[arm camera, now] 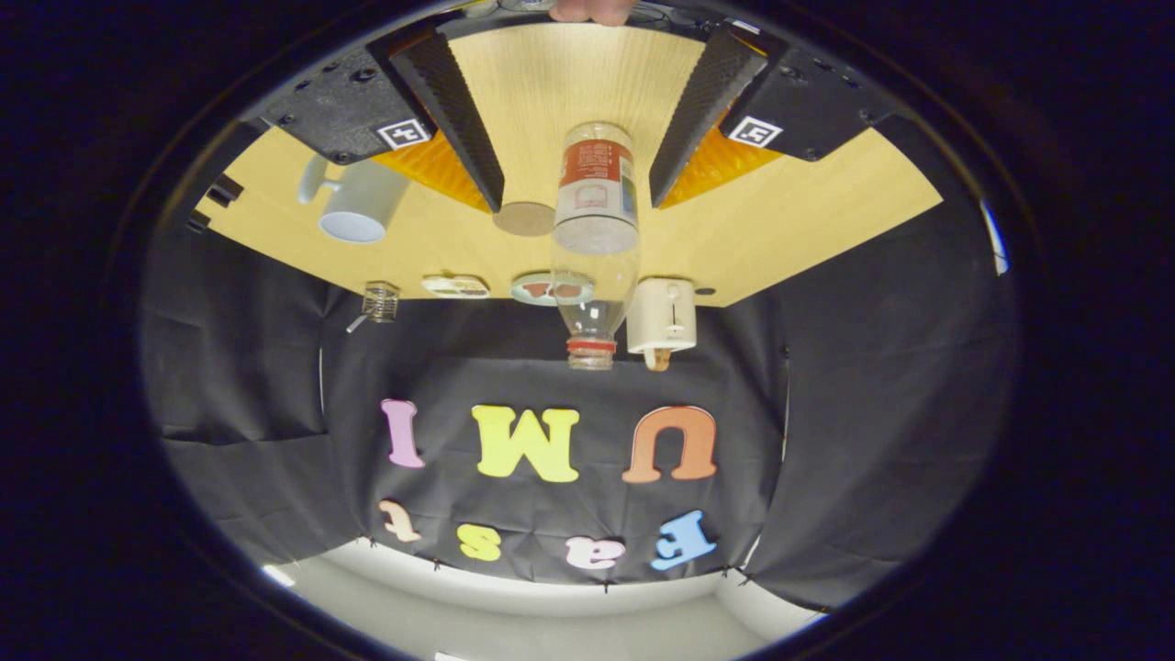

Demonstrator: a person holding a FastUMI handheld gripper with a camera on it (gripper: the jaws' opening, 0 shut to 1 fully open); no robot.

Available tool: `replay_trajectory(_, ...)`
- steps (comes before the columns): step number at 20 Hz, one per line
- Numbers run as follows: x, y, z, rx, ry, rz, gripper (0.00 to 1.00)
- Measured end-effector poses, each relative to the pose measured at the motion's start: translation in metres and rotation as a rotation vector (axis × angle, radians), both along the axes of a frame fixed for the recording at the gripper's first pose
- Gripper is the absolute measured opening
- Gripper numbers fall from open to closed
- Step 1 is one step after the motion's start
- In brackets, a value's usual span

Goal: Take the bottle from table, then pour the juice into the cup, finally place the bottle on the coaster

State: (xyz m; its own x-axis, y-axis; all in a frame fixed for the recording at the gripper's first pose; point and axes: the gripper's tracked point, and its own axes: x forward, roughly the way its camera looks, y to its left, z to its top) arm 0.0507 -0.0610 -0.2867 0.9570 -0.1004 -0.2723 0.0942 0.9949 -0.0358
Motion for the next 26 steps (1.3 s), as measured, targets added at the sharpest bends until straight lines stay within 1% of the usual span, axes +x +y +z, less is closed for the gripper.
replay_trajectory(4, 0.026, 0.009, -0.010, 0.007, -0.006, 0.022, 1.00)
replay_trajectory(9, 0.050, 0.013, -0.020, 0.017, -0.013, 0.029, 1.00)
replay_trajectory(12, 0.057, 0.004, -0.025, -0.001, -0.003, -0.002, 1.00)
replay_trajectory(15, 0.062, 0.001, -0.027, -0.001, 0.000, -0.005, 1.00)
replay_trajectory(17, 0.063, 0.003, -0.024, 0.000, -0.008, 0.013, 0.92)
replay_trajectory(18, 0.065, 0.003, -0.024, 0.000, -0.008, 0.017, 0.86)
replay_trajectory(19, 0.065, 0.002, -0.024, -0.001, 0.001, 0.018, 0.83)
replay_trajectory(22, 0.062, -0.005, -0.018, 0.003, 0.017, 0.008, 0.80)
replay_trajectory(26, 0.061, -0.021, 0.016, 0.073, -0.031, -0.014, 0.78)
